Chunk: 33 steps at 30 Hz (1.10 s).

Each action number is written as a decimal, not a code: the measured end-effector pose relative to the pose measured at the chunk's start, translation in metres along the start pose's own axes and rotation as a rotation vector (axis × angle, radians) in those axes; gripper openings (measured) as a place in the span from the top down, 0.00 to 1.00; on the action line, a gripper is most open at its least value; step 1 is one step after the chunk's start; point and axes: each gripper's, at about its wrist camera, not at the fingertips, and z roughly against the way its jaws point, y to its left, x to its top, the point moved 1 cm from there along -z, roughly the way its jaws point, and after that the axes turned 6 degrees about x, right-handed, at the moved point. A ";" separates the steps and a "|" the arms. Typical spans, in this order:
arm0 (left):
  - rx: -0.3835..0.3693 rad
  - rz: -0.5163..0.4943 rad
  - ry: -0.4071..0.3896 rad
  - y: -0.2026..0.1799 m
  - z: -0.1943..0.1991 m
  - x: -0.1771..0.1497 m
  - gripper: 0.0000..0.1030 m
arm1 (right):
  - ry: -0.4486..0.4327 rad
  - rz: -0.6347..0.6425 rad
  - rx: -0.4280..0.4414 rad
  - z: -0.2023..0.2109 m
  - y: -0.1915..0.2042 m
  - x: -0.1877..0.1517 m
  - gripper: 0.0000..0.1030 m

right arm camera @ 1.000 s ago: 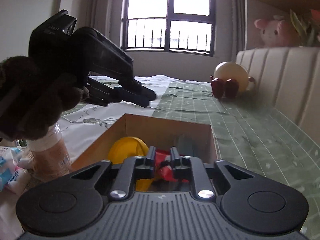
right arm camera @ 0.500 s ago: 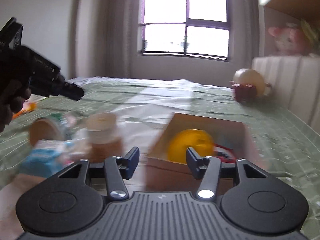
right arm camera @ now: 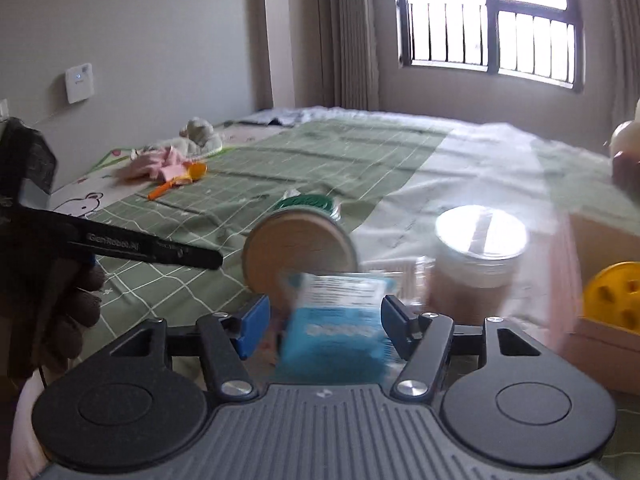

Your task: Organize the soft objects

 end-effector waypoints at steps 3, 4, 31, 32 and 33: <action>-0.054 -0.041 -0.047 0.002 0.004 0.005 0.88 | 0.021 -0.008 -0.045 -0.020 0.000 -0.003 0.37; -0.063 -0.062 -0.054 0.003 0.002 0.007 0.88 | 0.020 0.005 -0.070 -0.023 0.001 -0.004 0.36; -0.068 -0.054 0.349 0.020 -0.216 0.144 0.88 | 0.053 0.107 -0.137 -0.011 0.004 -0.020 0.37; -0.044 -0.081 0.393 0.024 -0.223 0.139 0.88 | 0.052 0.102 -0.138 -0.008 0.002 -0.021 0.37; -0.007 -0.103 0.408 0.032 -0.223 0.132 0.88 | 0.052 0.099 -0.139 -0.006 0.000 -0.023 0.37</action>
